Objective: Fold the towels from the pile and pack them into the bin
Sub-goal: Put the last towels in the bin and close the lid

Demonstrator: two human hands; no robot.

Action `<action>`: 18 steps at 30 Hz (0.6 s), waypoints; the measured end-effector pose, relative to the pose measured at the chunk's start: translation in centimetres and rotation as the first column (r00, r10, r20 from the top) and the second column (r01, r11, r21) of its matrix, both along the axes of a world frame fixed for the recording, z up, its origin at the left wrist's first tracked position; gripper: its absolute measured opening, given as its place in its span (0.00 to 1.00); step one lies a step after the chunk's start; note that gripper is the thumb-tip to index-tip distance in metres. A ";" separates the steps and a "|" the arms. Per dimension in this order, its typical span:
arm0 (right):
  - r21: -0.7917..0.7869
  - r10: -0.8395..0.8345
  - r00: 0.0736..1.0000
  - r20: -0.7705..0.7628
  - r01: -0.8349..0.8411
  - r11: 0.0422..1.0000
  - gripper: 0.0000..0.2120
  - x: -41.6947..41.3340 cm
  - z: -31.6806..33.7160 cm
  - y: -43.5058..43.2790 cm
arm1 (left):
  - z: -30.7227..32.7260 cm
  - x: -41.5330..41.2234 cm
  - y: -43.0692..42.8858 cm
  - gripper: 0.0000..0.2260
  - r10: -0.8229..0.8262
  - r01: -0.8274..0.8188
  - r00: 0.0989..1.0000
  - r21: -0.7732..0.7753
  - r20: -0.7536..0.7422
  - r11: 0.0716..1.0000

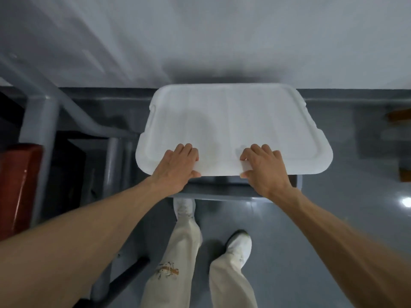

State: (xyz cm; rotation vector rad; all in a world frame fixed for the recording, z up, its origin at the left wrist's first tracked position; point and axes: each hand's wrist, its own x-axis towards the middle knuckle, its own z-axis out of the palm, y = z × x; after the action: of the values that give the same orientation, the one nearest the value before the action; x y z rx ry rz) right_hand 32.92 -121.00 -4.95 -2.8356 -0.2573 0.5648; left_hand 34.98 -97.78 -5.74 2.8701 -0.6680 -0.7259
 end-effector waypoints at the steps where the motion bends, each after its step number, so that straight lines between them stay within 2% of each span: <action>1: 0.005 0.001 1.000 0.004 -0.001 1.000 0.19 -1.1 -1.1 0.2 | -1.1 -1.1 0.0 0.17 -0.010 0.010 1.000 0.011 0.007 1.000; 3: 0.028 0.009 0.999 0.042 -0.010 1.000 0.19 -2.5 -3.0 0.5 | -2.9 -2.5 0.4 0.17 -0.042 0.039 0.998 0.049 0.049 0.998; 7: 0.014 0.024 0.989 0.145 -0.026 1.000 0.23 -5.8 -7.6 1.6 | -6.7 -5.4 1.2 0.18 -0.204 0.175 0.970 0.204 0.134 0.963; 10: -0.011 0.027 0.985 0.170 -0.025 1.000 0.25 -7.9 -10.2 2.2 | -9.2 -7.3 1.6 0.19 -0.258 0.216 0.948 0.221 0.185 0.951; 18: -0.019 -0.057 0.993 0.102 0.060 0.998 0.19 -9.1 -13.6 2.9 | -12.9 -8.9 1.0 0.18 -0.152 0.115 0.978 0.230 0.146 0.966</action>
State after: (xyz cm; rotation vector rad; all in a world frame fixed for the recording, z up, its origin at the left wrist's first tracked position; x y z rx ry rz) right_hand 23.84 -118.11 -18.51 -2.8865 -0.1862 0.4152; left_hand 26.07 -96.80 -18.62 3.1387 -0.8612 -0.6213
